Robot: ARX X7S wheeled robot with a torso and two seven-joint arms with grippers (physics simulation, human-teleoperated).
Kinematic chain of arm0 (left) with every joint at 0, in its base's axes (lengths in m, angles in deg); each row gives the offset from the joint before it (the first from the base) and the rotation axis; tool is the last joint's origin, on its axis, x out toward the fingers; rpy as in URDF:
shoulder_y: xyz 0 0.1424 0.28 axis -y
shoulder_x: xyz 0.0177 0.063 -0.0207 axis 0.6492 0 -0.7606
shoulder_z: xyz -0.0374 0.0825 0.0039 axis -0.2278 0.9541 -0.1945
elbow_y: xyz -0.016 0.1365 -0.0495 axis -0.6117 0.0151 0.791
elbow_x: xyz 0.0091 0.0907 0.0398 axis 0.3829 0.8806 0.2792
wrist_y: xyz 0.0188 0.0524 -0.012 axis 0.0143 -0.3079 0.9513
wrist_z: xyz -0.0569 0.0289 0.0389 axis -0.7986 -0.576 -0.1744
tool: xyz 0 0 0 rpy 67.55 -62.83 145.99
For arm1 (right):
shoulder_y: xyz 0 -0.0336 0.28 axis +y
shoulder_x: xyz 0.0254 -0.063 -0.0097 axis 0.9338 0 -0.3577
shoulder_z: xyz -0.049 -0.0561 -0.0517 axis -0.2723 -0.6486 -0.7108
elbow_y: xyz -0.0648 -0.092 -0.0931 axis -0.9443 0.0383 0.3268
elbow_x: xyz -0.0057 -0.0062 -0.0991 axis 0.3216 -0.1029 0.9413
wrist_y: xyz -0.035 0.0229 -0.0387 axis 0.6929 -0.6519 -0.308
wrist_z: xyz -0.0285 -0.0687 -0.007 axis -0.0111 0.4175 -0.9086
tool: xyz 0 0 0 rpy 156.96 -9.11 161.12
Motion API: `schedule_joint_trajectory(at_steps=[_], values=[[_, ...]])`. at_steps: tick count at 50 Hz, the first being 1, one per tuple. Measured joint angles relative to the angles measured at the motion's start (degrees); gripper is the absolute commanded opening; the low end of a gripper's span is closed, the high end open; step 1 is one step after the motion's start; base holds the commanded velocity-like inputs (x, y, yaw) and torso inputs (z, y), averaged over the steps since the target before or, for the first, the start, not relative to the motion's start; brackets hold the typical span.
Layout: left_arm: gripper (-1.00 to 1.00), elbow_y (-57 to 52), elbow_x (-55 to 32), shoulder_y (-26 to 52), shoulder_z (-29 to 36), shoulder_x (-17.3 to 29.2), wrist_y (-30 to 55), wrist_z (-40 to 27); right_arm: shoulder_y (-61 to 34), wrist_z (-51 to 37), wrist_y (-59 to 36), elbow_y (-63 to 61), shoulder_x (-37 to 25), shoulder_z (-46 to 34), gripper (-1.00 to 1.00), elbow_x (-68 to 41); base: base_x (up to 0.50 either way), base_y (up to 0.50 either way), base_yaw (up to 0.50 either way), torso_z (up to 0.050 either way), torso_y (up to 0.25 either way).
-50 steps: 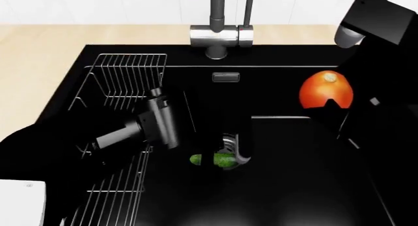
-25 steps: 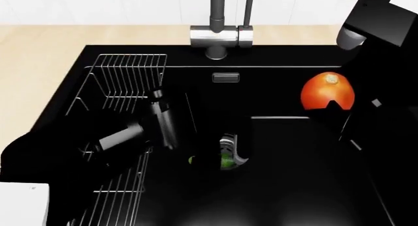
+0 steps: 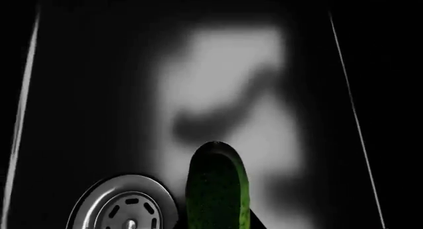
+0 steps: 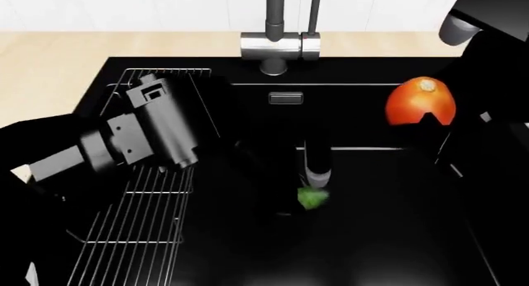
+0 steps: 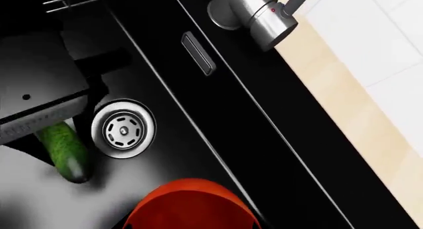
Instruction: Pick up the fruits and vegetables and place them in the sink. Turn on the sink faucet to wash them. Then turn the sink off and put them in the tray.
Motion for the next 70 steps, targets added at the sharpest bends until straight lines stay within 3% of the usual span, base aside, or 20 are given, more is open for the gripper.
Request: schedule_joint_trajectory(at_steps=[15, 25, 31, 41, 49, 59, 70], values=[[-1.00, 0.4, -5.3, 0.7, -8.2, 3.9, 0.0, -2.8, -2.0, 0.1, -0.7, 0.0, -2.1, 1.6, -1.00, -0.4, 0.00, 0.00, 0.00, 0.000, 0.000], [-1.00, -1.5, -14.7, 0.5, -18.1, 6.3, 2.7, -10.6, -1.7, -2.8, -0.2, 2.0, -2.1, 3.1, -1.00, -0.7, 0.00, 0.00, 0.00, 0.000, 0.000], [-1.00, -0.9, -24.5, -0.8, -26.1, 6.3, 5.2, -20.9, -1.3, -5.4, 0.5, 4.0, -1.5, 4.4, -1.00, -1.1, 0.00, 0.00, 0.00, 0.000, 0.000], [-1.00, 4.1, -46.8, -4.0, -38.9, 5.2, 6.9, -47.4, -0.8, -9.2, 1.6, 6.3, -1.0, 6.2, -1.00, -1.6, 0.00, 0.00, 0.00, 0.000, 0.000], [-1.00, 6.7, -59.7, -5.3, -45.5, 4.6, 5.6, -63.4, -0.5, -11.4, 1.9, 6.8, -1.3, 7.5, -1.00, -2.3, -0.32, 0.00, 0.00, 0.000, 0.000], [-1.00, 4.7, -68.6, -6.7, -50.2, 4.7, 3.5, -74.7, -0.8, -13.0, 2.0, 7.0, -1.3, 8.7, -1.00, -3.3, -0.50, 0.00, 0.00, 0.000, 0.000], [-1.00, 1.8, -73.0, -7.3, -52.5, 5.2, 2.1, -80.6, -1.5, -13.8, 1.8, 6.8, -1.2, 9.8, -1.00, -4.0, -0.50, 0.00, 0.00, 0.000, 0.000]])
